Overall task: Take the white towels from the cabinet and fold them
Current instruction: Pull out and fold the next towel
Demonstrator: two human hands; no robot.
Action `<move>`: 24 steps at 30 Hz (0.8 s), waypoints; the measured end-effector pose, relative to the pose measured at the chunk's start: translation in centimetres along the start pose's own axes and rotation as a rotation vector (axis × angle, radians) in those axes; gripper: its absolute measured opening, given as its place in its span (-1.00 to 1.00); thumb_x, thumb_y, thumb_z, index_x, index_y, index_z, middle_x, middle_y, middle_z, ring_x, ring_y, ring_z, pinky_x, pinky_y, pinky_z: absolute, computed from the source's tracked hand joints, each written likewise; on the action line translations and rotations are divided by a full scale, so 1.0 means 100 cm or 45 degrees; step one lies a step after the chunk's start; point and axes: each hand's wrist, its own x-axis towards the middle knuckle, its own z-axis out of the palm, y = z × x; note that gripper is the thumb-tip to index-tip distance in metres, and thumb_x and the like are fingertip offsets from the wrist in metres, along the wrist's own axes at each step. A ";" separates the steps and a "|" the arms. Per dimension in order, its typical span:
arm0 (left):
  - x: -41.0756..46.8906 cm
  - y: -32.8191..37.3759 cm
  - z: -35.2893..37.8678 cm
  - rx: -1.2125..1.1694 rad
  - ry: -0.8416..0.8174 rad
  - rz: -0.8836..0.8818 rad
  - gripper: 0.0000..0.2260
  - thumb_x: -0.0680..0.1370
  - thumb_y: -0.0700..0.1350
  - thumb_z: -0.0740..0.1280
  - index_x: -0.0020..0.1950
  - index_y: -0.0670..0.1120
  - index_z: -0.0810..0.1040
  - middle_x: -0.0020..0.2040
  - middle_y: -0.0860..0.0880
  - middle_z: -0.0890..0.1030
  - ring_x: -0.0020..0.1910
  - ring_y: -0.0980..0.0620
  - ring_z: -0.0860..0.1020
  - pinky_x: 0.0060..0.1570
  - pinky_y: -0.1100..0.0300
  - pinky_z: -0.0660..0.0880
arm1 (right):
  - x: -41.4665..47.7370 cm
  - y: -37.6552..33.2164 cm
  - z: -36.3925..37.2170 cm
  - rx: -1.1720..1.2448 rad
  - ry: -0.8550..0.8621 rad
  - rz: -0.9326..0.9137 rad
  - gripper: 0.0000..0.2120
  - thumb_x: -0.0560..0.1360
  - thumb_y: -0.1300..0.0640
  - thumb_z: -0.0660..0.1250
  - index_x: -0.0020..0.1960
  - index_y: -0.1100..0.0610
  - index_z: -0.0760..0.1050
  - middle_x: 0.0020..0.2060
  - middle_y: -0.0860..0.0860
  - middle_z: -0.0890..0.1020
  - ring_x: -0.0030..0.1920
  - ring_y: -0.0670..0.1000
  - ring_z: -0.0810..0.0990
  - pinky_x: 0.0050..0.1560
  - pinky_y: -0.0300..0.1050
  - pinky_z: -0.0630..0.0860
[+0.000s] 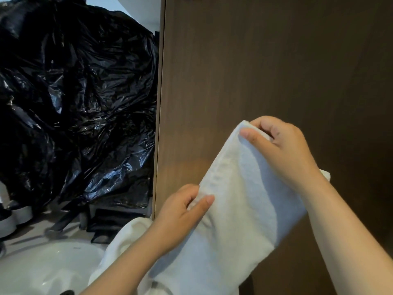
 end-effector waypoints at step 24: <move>-0.057 -0.071 0.001 -0.119 -0.255 -0.263 -0.52 0.31 0.28 0.41 -0.20 -0.16 0.61 -0.23 -0.10 0.61 -0.28 0.08 0.53 -0.25 0.21 0.44 | -0.034 0.066 -0.002 -0.267 0.174 0.271 -0.77 0.62 -0.13 0.20 -0.01 0.00 0.51 -0.18 -0.12 0.58 -0.13 -0.07 0.56 -0.04 0.01 0.57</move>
